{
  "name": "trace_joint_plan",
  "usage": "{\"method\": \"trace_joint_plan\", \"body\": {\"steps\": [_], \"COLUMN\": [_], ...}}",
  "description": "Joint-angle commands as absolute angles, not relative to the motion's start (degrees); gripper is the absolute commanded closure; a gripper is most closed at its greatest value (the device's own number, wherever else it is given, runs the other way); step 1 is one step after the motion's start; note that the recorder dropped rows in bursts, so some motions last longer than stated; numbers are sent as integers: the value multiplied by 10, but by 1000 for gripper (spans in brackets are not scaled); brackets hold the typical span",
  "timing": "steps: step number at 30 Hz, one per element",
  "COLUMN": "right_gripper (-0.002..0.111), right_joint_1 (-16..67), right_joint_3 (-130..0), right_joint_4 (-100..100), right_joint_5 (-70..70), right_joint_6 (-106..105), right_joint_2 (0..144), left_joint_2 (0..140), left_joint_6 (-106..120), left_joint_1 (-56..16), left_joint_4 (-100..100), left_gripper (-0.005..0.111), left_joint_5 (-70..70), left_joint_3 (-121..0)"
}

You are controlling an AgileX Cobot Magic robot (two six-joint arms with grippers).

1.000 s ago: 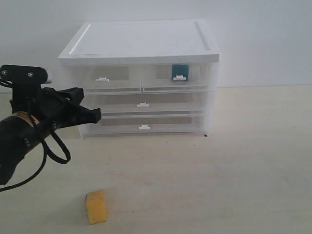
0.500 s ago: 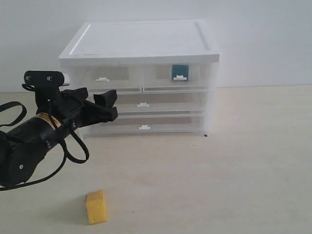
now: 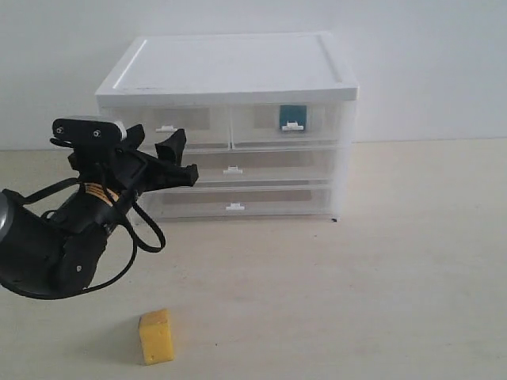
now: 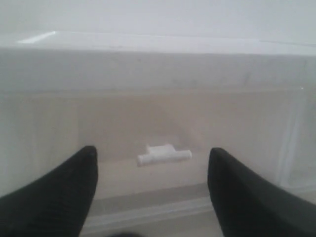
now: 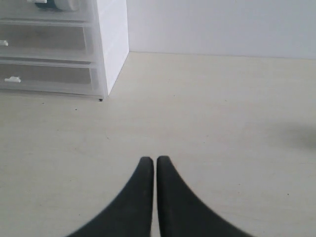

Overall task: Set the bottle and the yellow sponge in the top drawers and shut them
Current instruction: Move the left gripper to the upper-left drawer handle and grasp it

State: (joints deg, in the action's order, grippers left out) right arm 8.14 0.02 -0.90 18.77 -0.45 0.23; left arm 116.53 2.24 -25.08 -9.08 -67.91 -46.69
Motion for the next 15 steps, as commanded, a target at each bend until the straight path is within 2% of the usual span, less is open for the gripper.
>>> {"method": "trace_joint_plan", "body": {"steps": [1,10,15], "right_gripper": [108,108,108], "right_joint_1": [79,79,79], "right_joint_3": [0,0,0], "right_joint_4": [-8,-8,-8], "right_joint_5": [184,184,184], "right_joint_6": [-4,-4,-4], "right_joint_2": [0,0,0], "left_joint_2": [1177,1184,1184], "left_joint_6": [21,8,11], "left_joint_1": [-254,-254,-254], "left_joint_4": [-97,-114,-121], "left_gripper": [47,47,51], "left_joint_5": [-691,-657,-646], "left_joint_3": [-481,-528,-540]}}
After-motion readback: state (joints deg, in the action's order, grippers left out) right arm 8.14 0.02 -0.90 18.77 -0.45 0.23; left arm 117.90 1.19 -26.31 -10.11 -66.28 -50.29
